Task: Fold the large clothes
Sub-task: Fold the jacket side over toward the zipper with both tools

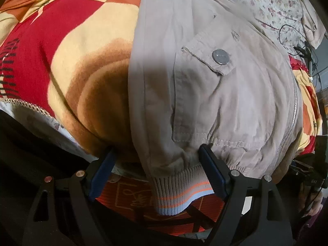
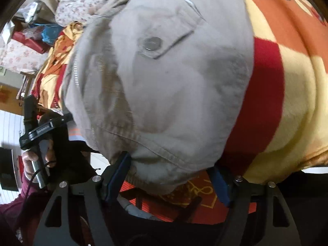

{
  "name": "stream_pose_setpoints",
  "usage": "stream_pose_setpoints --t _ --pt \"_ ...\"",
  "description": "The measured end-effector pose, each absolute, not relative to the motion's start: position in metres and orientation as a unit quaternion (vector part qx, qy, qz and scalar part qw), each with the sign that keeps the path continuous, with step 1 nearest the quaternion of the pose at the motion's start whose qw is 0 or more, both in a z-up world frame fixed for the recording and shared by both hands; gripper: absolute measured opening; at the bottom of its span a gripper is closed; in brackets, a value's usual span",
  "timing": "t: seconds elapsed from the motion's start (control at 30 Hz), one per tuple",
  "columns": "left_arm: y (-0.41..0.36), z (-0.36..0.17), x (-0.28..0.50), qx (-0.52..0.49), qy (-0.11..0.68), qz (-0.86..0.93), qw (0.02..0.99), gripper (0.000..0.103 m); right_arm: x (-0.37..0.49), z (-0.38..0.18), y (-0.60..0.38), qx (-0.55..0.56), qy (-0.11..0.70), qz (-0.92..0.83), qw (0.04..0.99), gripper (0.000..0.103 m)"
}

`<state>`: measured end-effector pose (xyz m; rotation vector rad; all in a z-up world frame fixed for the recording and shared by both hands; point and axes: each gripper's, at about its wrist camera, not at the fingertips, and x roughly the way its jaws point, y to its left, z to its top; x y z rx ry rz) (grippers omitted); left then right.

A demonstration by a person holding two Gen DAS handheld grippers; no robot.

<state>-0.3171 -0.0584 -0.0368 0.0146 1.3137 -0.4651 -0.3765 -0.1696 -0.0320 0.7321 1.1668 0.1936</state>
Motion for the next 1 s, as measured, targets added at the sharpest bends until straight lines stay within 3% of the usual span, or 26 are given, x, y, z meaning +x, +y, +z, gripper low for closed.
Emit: stream_pose_setpoints --t 0.7,0.73,0.77,0.83,0.87,0.93,1.0 --pt "-0.062 -0.040 -0.324 0.011 0.607 -0.217 0.765 0.086 -0.368 -0.038 -0.162 0.342 0.540 0.089 0.764 0.075" --pt "-0.061 -0.040 -0.323 0.009 0.610 -0.220 0.761 0.085 -0.368 -0.038 -0.162 0.345 0.539 0.089 0.763 0.070" --pt "-0.061 -0.040 -0.324 0.007 0.614 -0.226 0.756 0.083 -0.368 -0.038 -0.162 0.347 0.536 0.089 0.764 0.054" --pt "-0.060 -0.040 -0.323 0.002 0.618 -0.249 0.746 0.048 -0.369 -0.033 -0.162 0.341 0.530 0.091 0.771 0.031" --pt "-0.061 -0.038 -0.326 0.004 0.618 -0.263 0.741 0.041 -0.371 -0.028 -0.162 0.339 0.520 0.100 0.778 0.015" --pt "-0.061 -0.033 -0.329 0.010 0.609 -0.261 0.749 0.021 -0.375 -0.017 -0.162 0.332 0.505 0.115 0.788 0.007" --pt "-0.057 -0.022 -0.332 0.000 0.598 -0.269 0.755 0.014 -0.381 -0.004 -0.162 0.324 0.490 0.129 0.799 0.005"
